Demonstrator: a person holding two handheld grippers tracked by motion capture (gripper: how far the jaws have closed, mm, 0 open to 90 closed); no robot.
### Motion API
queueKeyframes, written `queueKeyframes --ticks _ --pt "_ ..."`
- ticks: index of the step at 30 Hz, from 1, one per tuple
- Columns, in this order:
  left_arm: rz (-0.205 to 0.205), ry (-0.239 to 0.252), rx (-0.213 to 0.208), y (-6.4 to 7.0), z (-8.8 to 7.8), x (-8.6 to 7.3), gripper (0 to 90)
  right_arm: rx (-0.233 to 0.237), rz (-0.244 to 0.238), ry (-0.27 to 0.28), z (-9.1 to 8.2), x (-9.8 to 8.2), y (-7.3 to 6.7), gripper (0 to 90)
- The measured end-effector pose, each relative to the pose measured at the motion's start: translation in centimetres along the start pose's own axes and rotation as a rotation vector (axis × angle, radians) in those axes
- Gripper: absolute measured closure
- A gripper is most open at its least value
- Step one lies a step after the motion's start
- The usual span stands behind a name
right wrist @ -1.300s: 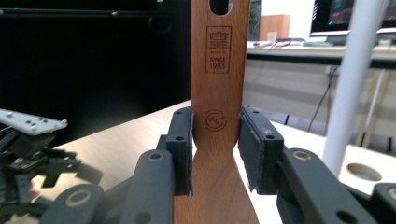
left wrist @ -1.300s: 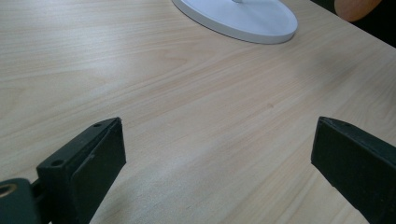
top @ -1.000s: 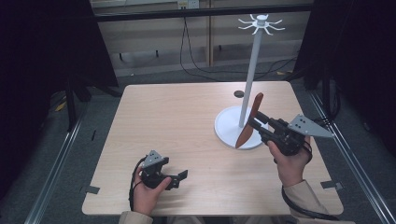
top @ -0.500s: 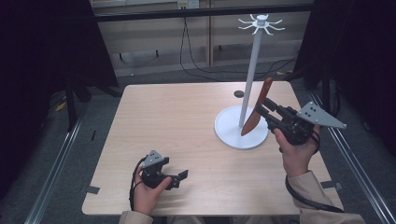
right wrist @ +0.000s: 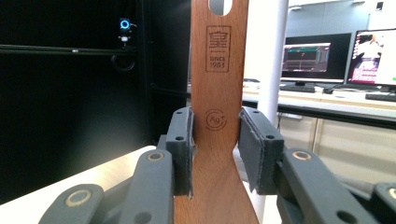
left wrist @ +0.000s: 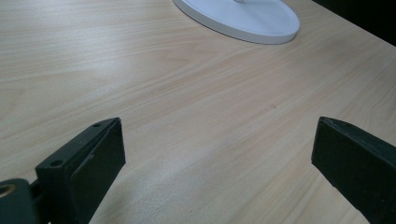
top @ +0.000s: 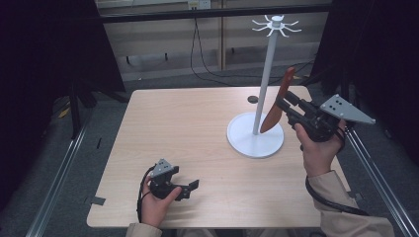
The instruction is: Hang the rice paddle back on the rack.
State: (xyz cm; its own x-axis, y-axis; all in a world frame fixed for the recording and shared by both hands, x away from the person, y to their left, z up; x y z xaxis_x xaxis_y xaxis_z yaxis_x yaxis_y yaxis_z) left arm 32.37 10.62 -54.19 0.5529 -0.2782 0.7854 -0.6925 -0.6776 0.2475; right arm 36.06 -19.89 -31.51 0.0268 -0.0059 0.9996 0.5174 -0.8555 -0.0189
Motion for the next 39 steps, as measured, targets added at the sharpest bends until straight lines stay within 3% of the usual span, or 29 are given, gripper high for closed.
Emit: queueKeyframes --ticks 13,23,39 --pt "0.002 0.000 -0.006 0.0 0.1 0.0 2.7 -0.047 0.003 0.036 0.8 2.8 1.0 67.1" --pt "0.002 0.001 -0.004 0.0 0.0 0.0 2.7 -0.087 -0.030 0.020 1.7 4.7 1.4 67.0" --pt "0.007 0.000 -0.009 0.1 0.1 0.0 2.7 -0.141 -0.044 -0.019 3.3 5.7 2.7 67.0"
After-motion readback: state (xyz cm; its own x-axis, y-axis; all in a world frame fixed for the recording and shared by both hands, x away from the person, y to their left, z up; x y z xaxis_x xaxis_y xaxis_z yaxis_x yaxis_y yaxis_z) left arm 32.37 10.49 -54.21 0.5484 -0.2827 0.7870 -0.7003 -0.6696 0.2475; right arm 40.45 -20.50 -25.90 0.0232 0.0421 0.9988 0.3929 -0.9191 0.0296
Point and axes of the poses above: each handheld gripper's, and its own axes: z roughly forward along the jaws, x roughly out of its top, y roughly to its right, the point moved 9 cm from there along z, roughly forward along the jaws, and after that the axes turned 4 degrees about -y, right-handed, at the moved point
